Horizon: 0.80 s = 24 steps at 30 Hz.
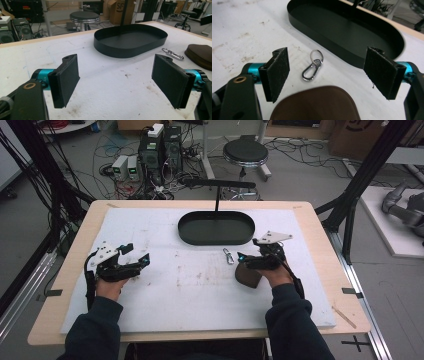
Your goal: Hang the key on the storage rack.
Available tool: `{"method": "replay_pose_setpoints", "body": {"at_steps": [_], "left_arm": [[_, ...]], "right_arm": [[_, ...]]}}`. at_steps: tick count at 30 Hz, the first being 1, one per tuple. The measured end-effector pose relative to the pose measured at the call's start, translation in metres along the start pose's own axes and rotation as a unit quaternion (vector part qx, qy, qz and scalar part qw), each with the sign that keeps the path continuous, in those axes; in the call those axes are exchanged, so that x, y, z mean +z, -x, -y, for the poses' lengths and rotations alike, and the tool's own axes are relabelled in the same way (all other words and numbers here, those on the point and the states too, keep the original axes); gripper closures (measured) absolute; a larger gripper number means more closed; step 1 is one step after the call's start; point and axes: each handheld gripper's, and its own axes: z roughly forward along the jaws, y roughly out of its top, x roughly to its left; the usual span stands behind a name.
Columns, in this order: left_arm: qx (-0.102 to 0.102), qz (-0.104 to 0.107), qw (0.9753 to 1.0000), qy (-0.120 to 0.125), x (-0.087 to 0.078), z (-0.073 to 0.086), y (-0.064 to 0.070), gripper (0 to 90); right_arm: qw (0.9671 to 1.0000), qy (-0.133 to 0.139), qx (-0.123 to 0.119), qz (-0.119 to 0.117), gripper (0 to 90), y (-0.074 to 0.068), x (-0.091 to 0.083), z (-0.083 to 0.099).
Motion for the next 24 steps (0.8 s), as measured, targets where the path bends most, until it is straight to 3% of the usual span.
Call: {"method": "replay_pose_setpoints", "body": {"at_steps": [1,5,7,9,10,11,18,21,22,24], "left_arm": [[0.004,0.000,1.0000,-0.003,0.001,0.000,0.000,21.7],[0.006,0.002,1.0000,-0.005,0.004,0.001,0.001,21.9],[0.004,-0.001,1.0000,-0.005,0.003,0.001,-0.001,21.9],[0.002,0.000,1.0000,-0.005,0.002,0.001,-0.002,21.9],[0.003,0.001,1.0000,-0.006,0.002,0.002,-0.002,21.9],[0.002,0.000,1.0000,-0.007,0.002,0.002,-0.002,21.9],[0.002,0.001,0.9999,-0.011,0.004,0.002,-0.002,22.3],[0.000,0.005,0.9999,-0.010,0.004,0.002,-0.002,22.5],[0.003,0.005,0.9999,-0.010,0.003,0.002,-0.002,22.5],[0.003,0.005,0.9999,-0.012,0.003,0.002,-0.002,22.5]], "right_arm": [[1.0000,-0.007,0.000,-0.005,21.3,-0.002,0.011,-0.005],[0.9997,-0.021,-0.002,-0.010,22.1,-0.002,0.027,-0.012],[0.9995,-0.027,0.003,-0.015,32.7,0.002,0.041,-0.014],[0.9993,-0.035,0.004,-0.015,33.8,0.003,0.044,-0.015],[0.9982,-0.056,0.008,-0.022,41.2,0.004,0.054,-0.014],[0.9982,-0.056,0.008,-0.022,41.2,0.004,0.054,-0.014],[0.9926,-0.110,-0.032,-0.040,50.5,-0.014,0.080,-0.021],[0.9905,-0.131,-0.035,-0.023,54.4,-0.018,0.092,-0.021],[0.9883,-0.150,-0.027,-0.013,58.3,-0.016,0.097,-0.020],[0.9882,-0.151,-0.029,-0.008,62.7,-0.015,0.096,-0.021]]}}
